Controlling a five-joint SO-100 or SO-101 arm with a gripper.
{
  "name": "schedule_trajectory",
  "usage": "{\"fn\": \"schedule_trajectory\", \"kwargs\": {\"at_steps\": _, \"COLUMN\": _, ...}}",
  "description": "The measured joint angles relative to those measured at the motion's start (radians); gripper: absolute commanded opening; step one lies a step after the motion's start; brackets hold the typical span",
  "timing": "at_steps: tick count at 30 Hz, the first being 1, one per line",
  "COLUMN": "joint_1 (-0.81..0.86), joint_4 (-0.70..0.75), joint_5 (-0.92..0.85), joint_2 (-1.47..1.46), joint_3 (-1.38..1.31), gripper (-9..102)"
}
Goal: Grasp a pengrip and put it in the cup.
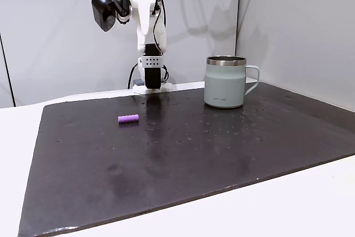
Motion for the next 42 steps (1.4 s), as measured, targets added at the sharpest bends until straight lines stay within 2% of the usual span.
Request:
{"fn": "schedule_trajectory", "kwargs": {"at_steps": 12, "joint_1": 0.109, "joint_4": -0.008, "joint_5": -0.199, "joint_2": -0.344, "joint_3": -0.147, "gripper": 20}}
{"fn": "schedule_trajectory", "kwargs": {"at_steps": 24, "joint_1": 0.15, "joint_4": -0.077, "joint_5": -0.224, "joint_2": -0.669, "joint_3": -0.221, "gripper": 20}}
{"fn": "schedule_trajectory", "kwargs": {"at_steps": 42, "joint_1": 0.147, "joint_4": -0.141, "joint_5": -0.225, "joint_2": -0.919, "joint_3": -0.268, "gripper": 20}}
